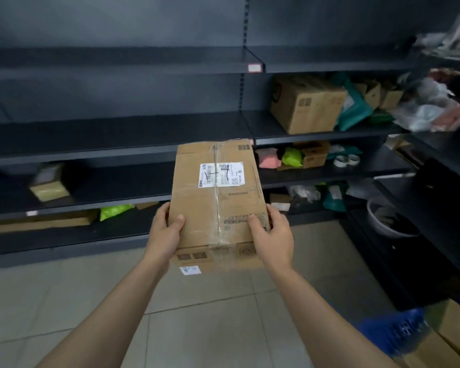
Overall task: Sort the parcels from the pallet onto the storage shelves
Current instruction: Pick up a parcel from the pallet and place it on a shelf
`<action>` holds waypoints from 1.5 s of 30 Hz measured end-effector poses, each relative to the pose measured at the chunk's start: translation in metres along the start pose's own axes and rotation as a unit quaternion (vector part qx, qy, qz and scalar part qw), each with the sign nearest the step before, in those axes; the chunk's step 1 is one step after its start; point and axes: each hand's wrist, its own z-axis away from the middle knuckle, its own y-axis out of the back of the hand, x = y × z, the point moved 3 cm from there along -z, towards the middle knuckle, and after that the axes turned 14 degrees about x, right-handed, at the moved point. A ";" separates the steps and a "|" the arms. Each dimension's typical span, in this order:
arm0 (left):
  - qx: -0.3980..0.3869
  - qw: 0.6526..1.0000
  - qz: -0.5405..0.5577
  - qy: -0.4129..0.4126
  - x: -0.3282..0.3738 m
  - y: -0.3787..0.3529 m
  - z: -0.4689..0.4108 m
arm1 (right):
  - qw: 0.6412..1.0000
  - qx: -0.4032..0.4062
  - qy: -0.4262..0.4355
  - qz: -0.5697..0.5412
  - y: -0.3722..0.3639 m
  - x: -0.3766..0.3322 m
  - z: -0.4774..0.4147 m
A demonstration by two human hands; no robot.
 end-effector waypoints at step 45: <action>0.140 0.989 0.024 0.044 0.065 0.444 -0.535 | 0.925 -0.356 0.128 -0.023 -0.653 -0.357 0.061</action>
